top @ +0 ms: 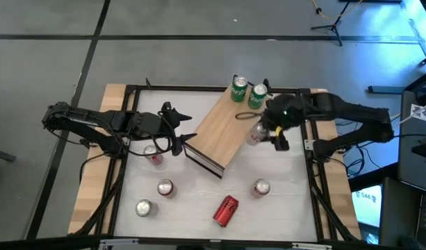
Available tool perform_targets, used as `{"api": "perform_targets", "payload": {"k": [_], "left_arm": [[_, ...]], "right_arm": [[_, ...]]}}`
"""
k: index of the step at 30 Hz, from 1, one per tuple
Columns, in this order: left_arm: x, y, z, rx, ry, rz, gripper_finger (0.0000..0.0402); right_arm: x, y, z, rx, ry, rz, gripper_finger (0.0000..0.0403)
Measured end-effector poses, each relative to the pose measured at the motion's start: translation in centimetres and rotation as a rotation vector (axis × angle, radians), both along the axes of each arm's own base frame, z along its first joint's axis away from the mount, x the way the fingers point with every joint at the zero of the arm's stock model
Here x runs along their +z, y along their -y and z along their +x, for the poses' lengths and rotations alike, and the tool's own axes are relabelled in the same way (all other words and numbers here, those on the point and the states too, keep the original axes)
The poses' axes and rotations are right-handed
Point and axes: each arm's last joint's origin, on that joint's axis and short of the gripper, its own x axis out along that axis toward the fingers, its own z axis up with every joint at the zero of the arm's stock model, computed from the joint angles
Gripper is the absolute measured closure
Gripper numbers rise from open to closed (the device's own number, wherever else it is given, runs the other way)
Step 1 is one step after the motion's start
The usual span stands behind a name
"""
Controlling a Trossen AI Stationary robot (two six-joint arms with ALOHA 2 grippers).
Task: Place canned beverage on shelf
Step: Put the right red-silver soda can on the shelf
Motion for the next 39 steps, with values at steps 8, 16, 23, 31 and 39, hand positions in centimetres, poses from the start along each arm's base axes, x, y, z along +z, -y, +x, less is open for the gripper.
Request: {"api": "perform_targets", "payload": {"k": [8,16,23,31,39], "left_arm": [[0.0,0.0,0.0,-0.002,-0.002,0.005,0.0104],[0.0,0.0,0.0,-0.002,-0.001,0.005,0.0104],[0.0,0.0,0.0,-0.002,-0.001,0.005,0.0104],[0.0,0.0,0.0,-0.006,-0.005,0.016,0.0104],[0.0,0.0,0.0,-0.012,-0.01,0.028,0.0104]], "right_arm": [[-0.2,4.0,0.7,-0.031,0.04,-0.027,0.0108],[-1.5,7.7,1.6,-0.083,0.014,-0.029,0.0107],[-2.4,9.7,1.9,-0.119,-0.013,0.003,0.0107],[-2.6,9.6,2.0,-0.108,-0.018,0.016,0.0107],[-2.6,9.7,2.1,-0.114,-0.022,0.009,0.0107]]}}
